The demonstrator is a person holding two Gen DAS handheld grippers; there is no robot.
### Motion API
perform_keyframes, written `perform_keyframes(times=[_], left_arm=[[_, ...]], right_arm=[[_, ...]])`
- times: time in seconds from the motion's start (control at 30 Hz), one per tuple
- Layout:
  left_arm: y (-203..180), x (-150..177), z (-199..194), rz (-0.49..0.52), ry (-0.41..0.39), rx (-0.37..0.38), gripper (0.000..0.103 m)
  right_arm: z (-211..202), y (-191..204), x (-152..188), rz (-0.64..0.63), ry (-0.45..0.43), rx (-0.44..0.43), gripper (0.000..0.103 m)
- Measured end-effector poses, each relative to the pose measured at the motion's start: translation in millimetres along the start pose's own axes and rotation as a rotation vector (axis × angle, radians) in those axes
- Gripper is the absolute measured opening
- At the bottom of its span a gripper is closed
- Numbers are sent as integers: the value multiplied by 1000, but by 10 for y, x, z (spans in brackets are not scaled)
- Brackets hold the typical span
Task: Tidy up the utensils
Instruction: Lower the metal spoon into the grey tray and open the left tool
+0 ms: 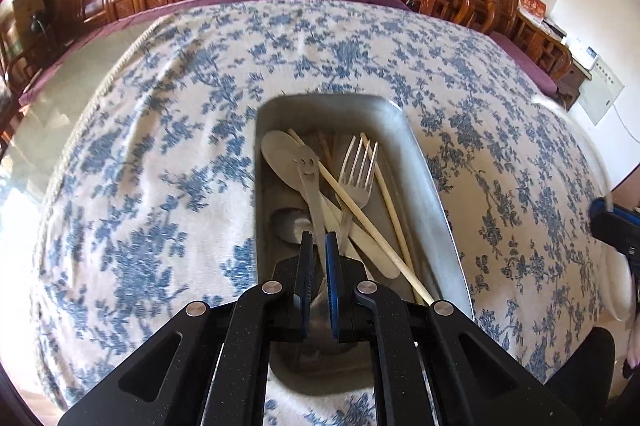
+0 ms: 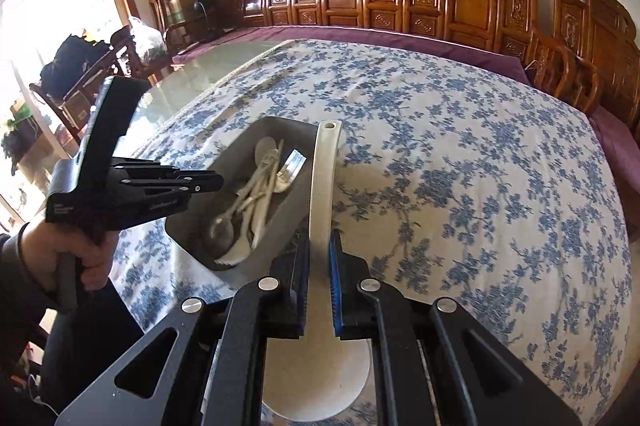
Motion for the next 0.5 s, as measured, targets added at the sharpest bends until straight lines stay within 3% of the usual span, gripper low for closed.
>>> perform_keyframes(times=[0.5], left_arm=[[333,-78,-526,18,-75,-31,5]], right_arm=[[655,437,-322,78,46,-76,11]])
Point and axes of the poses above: each gripper's, at about its wrist camera, not at the fingertips, and z roughly the way its jaws point, y to its left, x to its underside, the point moved 5 cm from there along z, roughly the way its jaws point, and after that the axes turned 3 degrees about -y, right-handed, at the moved point
